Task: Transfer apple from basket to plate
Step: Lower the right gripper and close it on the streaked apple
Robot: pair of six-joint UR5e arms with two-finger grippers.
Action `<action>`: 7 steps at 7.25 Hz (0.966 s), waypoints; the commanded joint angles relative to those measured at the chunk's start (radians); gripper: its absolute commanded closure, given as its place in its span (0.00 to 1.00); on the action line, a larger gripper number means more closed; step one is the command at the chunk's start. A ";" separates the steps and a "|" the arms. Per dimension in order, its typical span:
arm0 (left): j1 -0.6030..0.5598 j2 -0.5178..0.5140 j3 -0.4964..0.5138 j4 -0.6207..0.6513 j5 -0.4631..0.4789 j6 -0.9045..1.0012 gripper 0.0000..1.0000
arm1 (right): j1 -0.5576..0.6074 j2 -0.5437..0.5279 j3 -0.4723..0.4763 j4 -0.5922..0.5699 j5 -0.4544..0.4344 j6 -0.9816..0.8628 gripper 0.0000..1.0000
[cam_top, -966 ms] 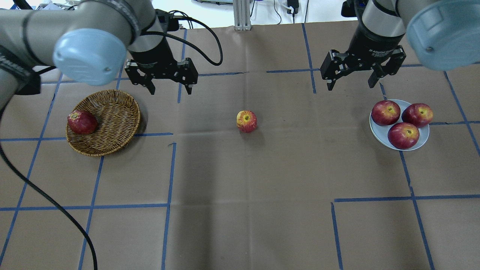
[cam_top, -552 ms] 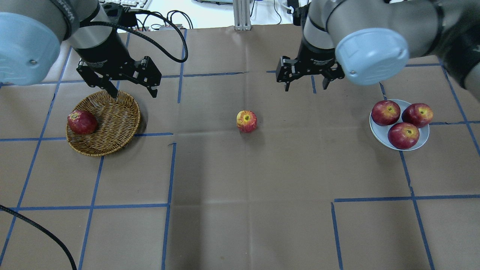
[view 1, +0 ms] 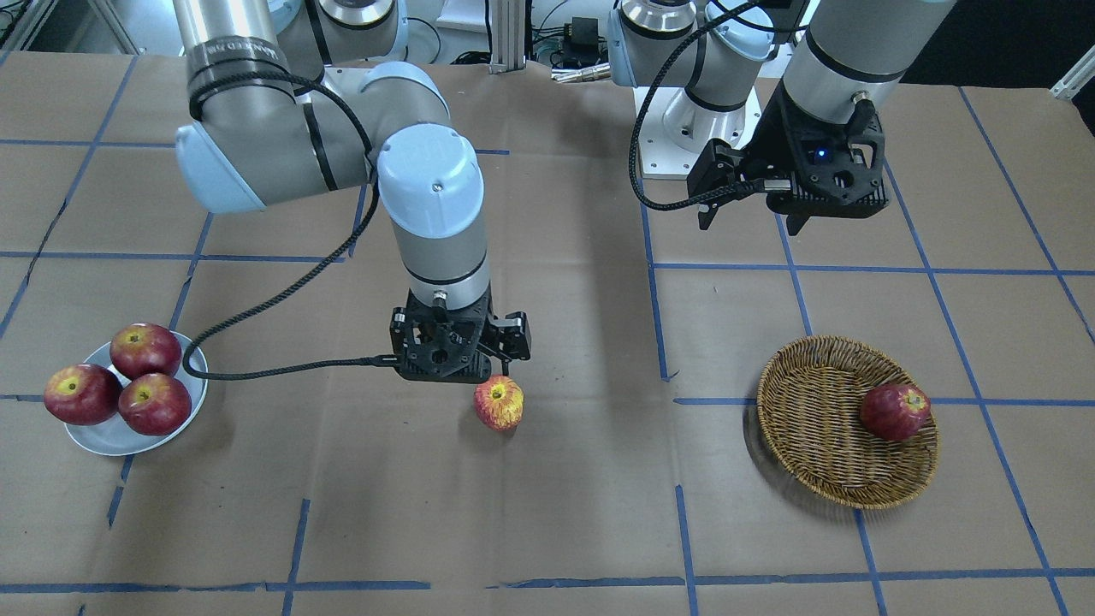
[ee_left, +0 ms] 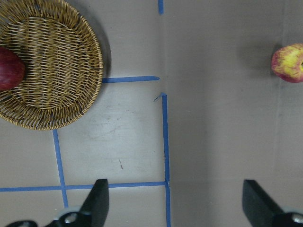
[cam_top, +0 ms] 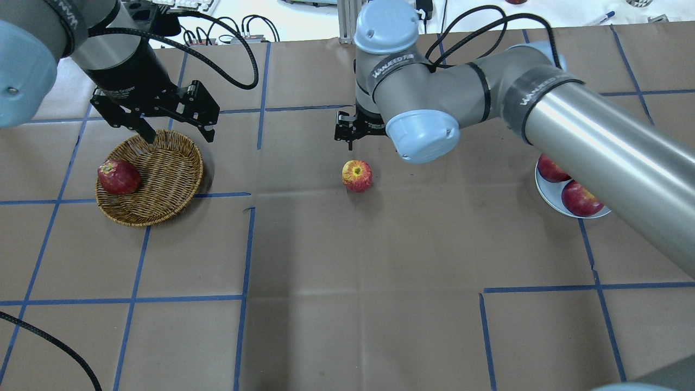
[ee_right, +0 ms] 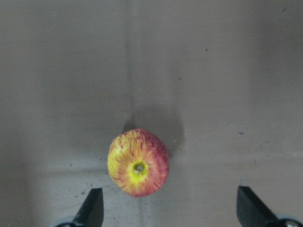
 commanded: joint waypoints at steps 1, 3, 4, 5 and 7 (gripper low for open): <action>0.001 0.020 -0.004 -0.006 0.000 0.000 0.01 | 0.040 0.122 0.004 -0.135 -0.032 0.021 0.00; 0.001 0.028 -0.018 -0.014 0.000 0.000 0.01 | 0.047 0.165 0.009 -0.177 -0.037 0.021 0.00; 0.001 0.028 -0.019 -0.014 0.000 0.000 0.01 | 0.047 0.182 0.009 -0.177 -0.035 0.019 0.00; 0.001 0.028 -0.018 -0.011 -0.001 -0.001 0.01 | 0.047 0.200 0.014 -0.176 -0.033 0.016 0.00; 0.001 0.025 -0.019 -0.012 -0.001 -0.001 0.01 | 0.045 0.208 0.012 -0.176 -0.036 0.016 0.22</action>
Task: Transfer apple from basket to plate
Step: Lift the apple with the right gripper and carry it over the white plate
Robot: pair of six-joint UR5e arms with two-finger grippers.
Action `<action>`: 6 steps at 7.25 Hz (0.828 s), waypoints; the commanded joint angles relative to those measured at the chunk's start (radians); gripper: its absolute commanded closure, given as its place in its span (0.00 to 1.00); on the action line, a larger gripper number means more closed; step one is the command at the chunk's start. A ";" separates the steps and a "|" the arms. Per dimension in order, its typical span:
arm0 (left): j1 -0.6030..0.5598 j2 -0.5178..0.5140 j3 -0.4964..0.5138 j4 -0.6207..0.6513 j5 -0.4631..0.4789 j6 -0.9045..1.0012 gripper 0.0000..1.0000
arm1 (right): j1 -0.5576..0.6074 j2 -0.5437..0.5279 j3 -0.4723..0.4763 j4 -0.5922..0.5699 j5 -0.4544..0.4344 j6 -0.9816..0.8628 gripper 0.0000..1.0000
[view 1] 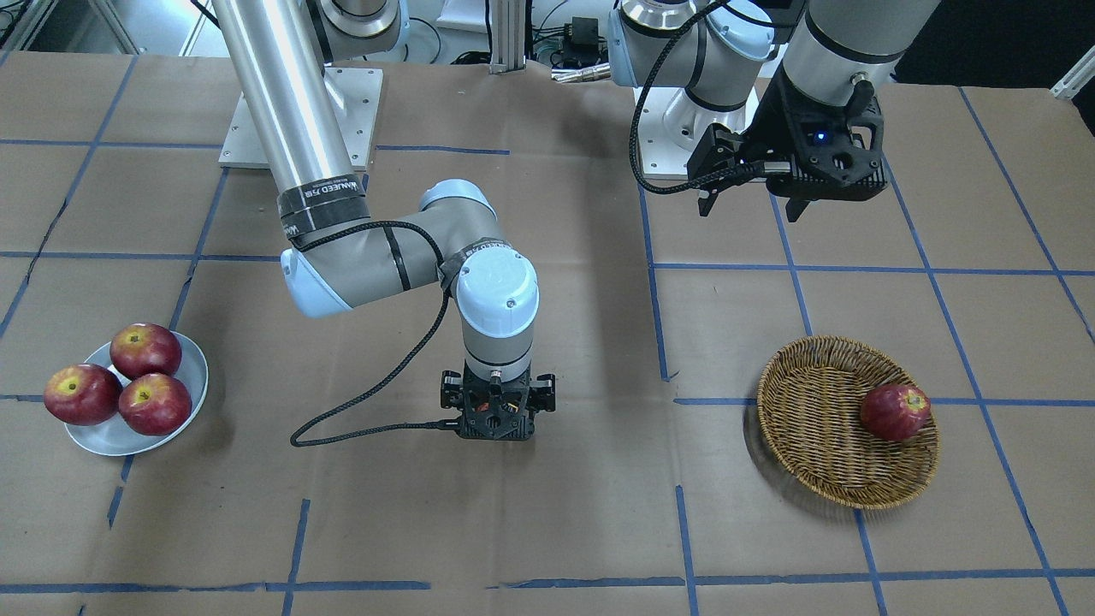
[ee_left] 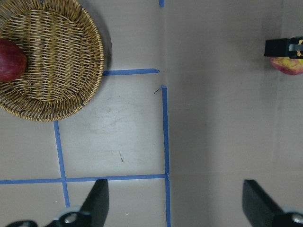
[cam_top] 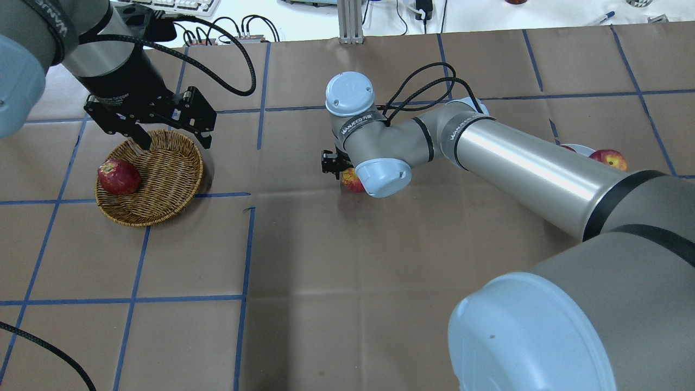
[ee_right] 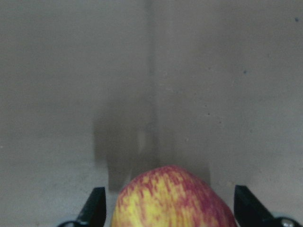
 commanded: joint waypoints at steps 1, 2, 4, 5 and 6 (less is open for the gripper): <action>0.000 -0.002 -0.002 0.000 -0.001 -0.001 0.01 | -0.001 0.000 -0.003 0.006 -0.003 0.000 0.36; 0.002 -0.005 -0.001 -0.002 -0.001 -0.001 0.01 | -0.002 -0.008 -0.005 0.008 -0.003 0.000 0.39; 0.002 -0.021 -0.004 0.006 -0.001 -0.002 0.01 | -0.016 -0.043 -0.022 0.015 -0.003 -0.007 0.40; 0.002 -0.015 -0.005 0.003 0.001 -0.001 0.01 | -0.040 -0.086 -0.022 0.047 -0.003 -0.022 0.40; 0.002 -0.009 -0.005 0.003 -0.001 -0.001 0.01 | -0.104 -0.138 -0.011 0.078 -0.002 -0.092 0.40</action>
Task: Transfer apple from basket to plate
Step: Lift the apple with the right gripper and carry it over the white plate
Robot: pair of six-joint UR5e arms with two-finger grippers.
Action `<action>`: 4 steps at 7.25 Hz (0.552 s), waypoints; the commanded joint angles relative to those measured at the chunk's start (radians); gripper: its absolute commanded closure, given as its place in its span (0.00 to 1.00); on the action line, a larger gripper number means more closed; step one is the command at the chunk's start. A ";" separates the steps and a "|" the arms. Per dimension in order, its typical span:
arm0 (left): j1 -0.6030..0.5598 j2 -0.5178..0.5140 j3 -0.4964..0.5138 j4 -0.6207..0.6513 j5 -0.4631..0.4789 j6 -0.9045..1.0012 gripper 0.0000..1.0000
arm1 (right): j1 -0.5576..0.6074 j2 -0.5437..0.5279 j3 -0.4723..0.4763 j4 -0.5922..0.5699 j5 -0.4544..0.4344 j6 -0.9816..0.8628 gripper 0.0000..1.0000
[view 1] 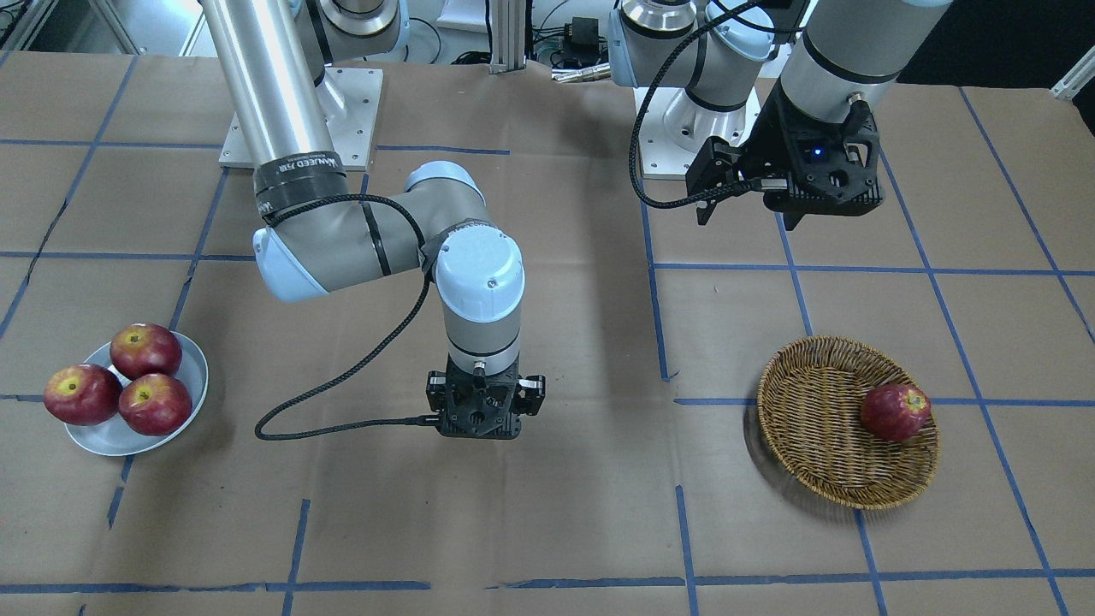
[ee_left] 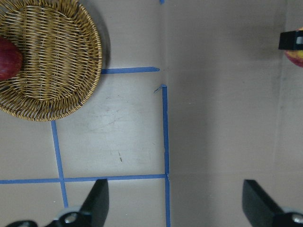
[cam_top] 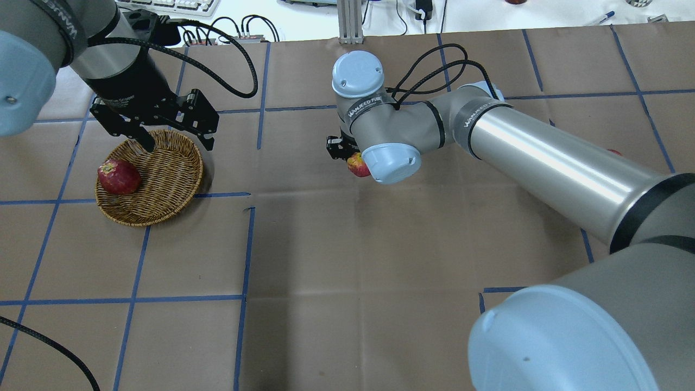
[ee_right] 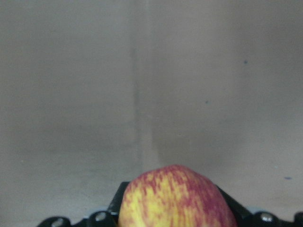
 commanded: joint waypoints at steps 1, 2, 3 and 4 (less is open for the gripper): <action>0.000 0.003 -0.007 -0.001 0.001 0.002 0.01 | -0.147 -0.111 0.008 0.107 0.004 -0.162 0.40; 0.000 0.006 -0.010 0.007 0.001 0.002 0.01 | -0.240 -0.155 0.011 0.164 0.006 -0.288 0.40; 0.000 0.007 -0.016 0.003 0.001 0.004 0.01 | -0.331 -0.183 0.012 0.205 0.007 -0.429 0.40; 0.000 0.010 -0.037 0.003 -0.001 0.002 0.01 | -0.412 -0.199 0.013 0.225 0.007 -0.567 0.40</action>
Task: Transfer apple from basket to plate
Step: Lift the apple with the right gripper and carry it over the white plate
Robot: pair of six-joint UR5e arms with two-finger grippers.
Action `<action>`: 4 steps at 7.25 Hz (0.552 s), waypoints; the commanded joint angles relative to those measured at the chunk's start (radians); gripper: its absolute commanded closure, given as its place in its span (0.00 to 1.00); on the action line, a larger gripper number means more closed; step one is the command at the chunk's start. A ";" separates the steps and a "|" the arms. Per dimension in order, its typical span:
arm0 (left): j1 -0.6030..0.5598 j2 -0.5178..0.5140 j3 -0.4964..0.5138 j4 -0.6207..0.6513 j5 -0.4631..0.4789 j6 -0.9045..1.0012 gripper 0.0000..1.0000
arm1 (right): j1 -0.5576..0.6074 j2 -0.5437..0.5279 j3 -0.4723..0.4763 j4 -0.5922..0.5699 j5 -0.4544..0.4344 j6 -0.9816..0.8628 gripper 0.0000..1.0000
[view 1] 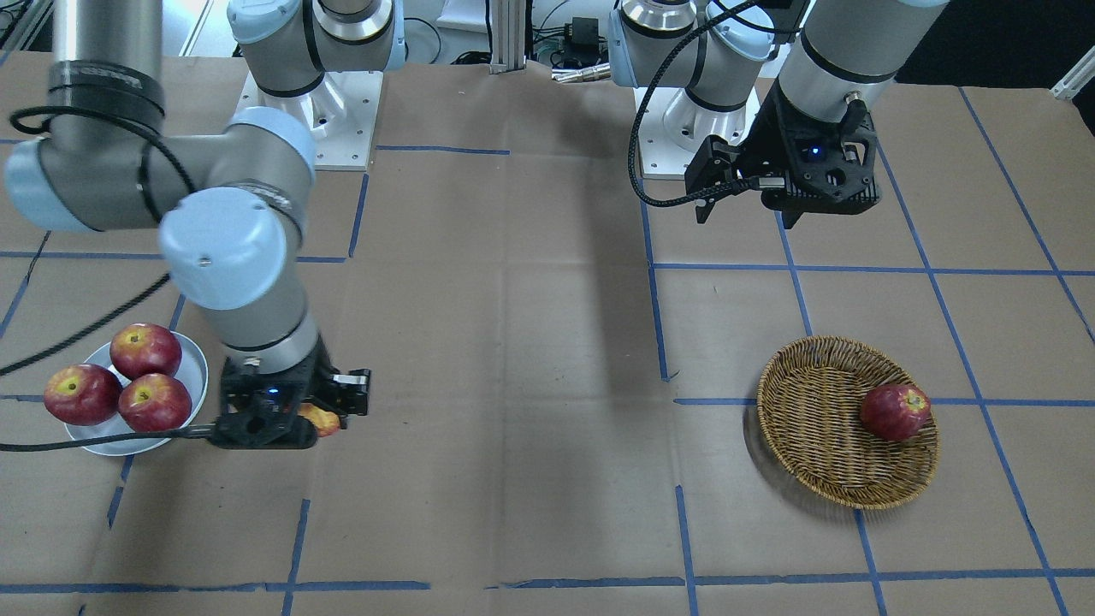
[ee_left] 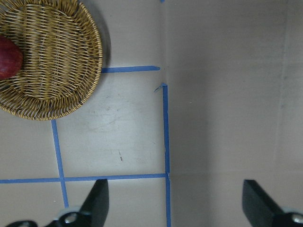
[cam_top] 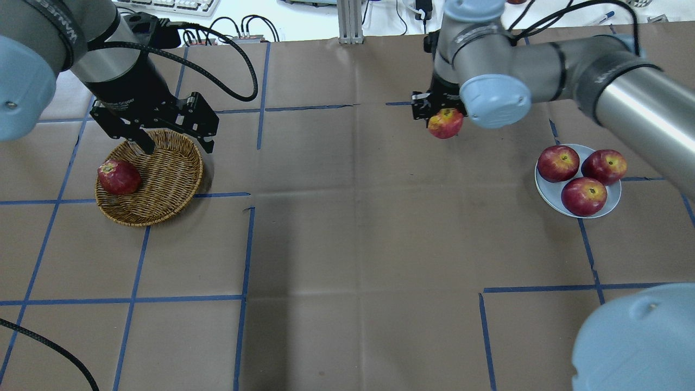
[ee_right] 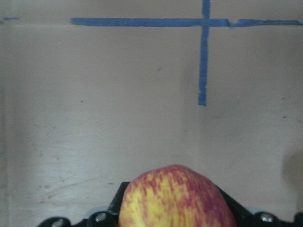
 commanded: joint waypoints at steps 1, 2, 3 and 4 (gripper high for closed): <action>0.000 0.009 -0.046 0.005 0.017 0.001 0.01 | -0.199 -0.029 0.002 0.048 0.002 -0.296 0.40; 0.000 0.009 -0.053 0.012 0.034 -0.001 0.01 | -0.280 -0.029 0.011 0.048 0.004 -0.405 0.40; 0.000 0.009 -0.053 0.019 0.034 -0.001 0.01 | -0.342 -0.029 0.037 0.047 0.004 -0.498 0.40; 0.000 0.009 -0.053 0.027 0.034 -0.002 0.01 | -0.395 -0.029 0.072 0.045 0.007 -0.556 0.40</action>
